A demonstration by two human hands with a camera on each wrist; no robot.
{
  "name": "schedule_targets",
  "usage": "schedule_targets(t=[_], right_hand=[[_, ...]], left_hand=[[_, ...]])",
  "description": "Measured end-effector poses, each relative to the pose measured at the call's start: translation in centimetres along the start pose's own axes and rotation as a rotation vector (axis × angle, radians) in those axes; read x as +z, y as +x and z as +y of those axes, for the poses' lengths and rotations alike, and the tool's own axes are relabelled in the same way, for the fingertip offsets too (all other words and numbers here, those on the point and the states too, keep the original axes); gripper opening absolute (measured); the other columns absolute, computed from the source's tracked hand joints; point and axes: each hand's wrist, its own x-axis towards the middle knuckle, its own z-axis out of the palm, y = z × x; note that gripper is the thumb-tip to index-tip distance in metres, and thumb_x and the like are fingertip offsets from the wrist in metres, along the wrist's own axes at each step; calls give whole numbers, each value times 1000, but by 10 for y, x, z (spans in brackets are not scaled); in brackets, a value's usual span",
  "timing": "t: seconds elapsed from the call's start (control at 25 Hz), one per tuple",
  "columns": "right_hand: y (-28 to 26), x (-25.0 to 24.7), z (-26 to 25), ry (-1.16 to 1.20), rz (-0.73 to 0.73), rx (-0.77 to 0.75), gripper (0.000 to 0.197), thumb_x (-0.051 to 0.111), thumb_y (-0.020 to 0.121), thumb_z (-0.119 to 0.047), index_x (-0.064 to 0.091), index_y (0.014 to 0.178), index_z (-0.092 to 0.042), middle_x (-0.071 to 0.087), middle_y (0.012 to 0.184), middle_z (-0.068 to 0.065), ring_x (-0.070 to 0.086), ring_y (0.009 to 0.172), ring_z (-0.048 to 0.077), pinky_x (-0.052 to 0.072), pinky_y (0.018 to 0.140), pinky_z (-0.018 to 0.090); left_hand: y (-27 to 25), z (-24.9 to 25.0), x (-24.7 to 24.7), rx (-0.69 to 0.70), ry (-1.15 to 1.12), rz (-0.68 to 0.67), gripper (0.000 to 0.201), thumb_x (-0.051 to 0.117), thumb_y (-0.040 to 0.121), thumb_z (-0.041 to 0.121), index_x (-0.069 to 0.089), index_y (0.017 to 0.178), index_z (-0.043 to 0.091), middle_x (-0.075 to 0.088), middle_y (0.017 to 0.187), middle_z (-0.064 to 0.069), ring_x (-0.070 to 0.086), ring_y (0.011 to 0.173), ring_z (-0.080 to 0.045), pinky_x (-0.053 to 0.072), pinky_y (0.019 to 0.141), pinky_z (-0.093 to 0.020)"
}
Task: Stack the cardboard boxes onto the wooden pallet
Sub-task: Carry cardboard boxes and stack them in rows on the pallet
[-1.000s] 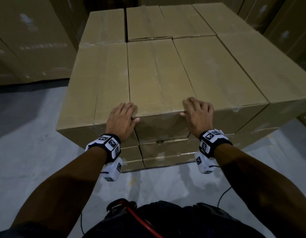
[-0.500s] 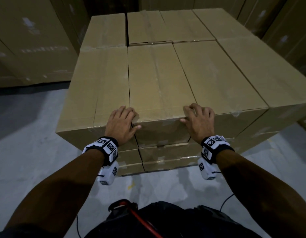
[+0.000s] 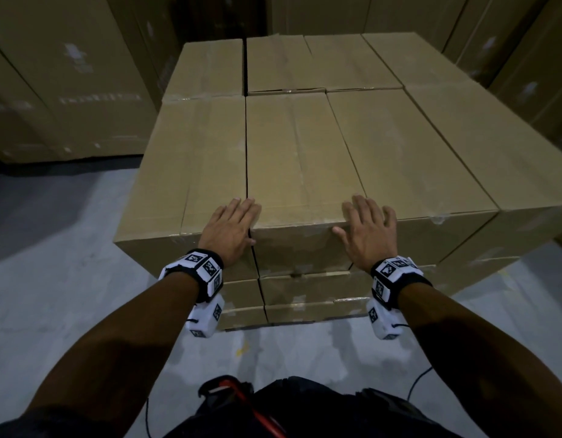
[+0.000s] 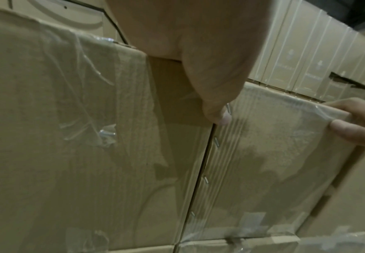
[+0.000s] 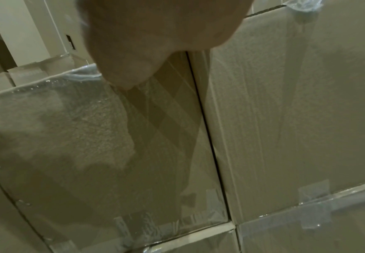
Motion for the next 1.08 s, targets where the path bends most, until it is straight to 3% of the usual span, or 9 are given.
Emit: schedule_targets(t=[0.44, 0.6, 0.72, 0.88, 1.08], right_hand=[[0, -10, -2, -8, -104, -4, 68, 14, 101, -59, 17, 156, -20, 11, 166, 11, 12, 152, 32, 12, 121, 58], [-2, -27, -14, 74, -100, 12, 62, 18, 103, -54, 27, 152, -18, 21, 163, 10, 18, 150, 30, 9, 122, 57], [-2, -35, -41, 96, -84, -47, 56, 23, 104, -52, 40, 145, -19, 34, 157, 9, 30, 145, 28, 11, 120, 56], [0, -40, -90, 189, -51, -163, 48, 30, 104, -48, 51, 136, -19, 46, 148, 9, 40, 136, 28, 23, 116, 50], [3, -58, -170, 232, -36, -309, 48, 32, 105, -46, 48, 142, -20, 45, 149, 8, 40, 138, 25, 26, 114, 45]], left_hand=[[-1, 9, -4, -50, 11, -22, 83, 54, 98, 39, 0, 158, 18, -3, 166, -10, 1, 153, -27, 7, 123, -42], [-8, 18, -9, -118, -29, -7, 77, 49, 101, 38, 2, 158, 18, 0, 166, -9, 2, 153, -27, 7, 123, -41], [-23, 17, -3, -136, -71, 32, 72, 48, 101, 37, 8, 157, 18, 5, 166, -8, 6, 153, -26, 8, 123, -41], [-56, -7, 8, -208, -112, 56, 66, 43, 103, 36, 10, 157, 17, 8, 166, -7, 9, 152, -27, 10, 124, -43], [-114, -58, 17, -344, -182, 96, 63, 48, 99, 31, 23, 155, 14, 21, 163, -10, 20, 149, -30, 21, 121, -47]])
